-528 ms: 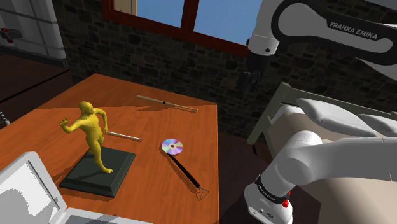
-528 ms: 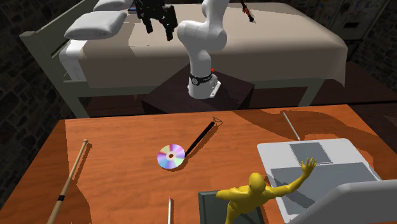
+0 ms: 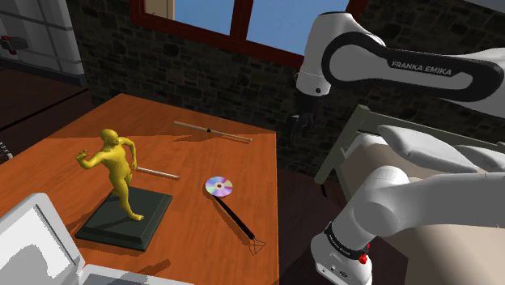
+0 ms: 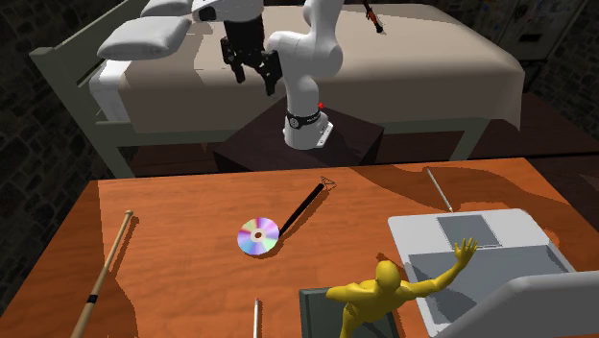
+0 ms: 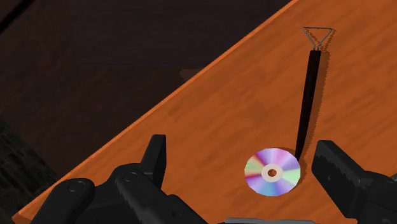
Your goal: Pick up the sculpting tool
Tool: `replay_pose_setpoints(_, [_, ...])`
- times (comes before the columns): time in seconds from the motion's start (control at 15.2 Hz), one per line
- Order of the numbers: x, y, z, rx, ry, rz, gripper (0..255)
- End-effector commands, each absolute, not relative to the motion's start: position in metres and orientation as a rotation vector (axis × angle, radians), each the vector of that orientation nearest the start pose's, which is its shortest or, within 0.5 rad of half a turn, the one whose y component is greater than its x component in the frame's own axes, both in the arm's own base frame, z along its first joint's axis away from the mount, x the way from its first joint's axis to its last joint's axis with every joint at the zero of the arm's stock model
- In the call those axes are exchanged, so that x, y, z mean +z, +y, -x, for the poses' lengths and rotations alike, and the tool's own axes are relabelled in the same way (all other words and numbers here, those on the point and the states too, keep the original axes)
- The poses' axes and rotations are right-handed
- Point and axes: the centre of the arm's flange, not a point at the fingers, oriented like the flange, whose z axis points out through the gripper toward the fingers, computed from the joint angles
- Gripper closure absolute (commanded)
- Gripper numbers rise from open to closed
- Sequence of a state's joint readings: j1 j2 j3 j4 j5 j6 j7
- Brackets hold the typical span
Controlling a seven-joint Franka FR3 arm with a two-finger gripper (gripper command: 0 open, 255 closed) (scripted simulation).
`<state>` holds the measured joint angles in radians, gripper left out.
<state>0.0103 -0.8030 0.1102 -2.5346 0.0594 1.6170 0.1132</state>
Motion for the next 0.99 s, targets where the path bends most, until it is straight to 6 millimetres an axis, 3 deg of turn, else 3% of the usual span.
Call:
replay_pose_setpoints(0.0, [0.492, 0.06, -0.302, 0.187, 0.061, 3.164, 0])
replay_pose_setpoints(0.92, [0.334, 0.152, -0.329, 0.231, 0.063, 3.144, 0])
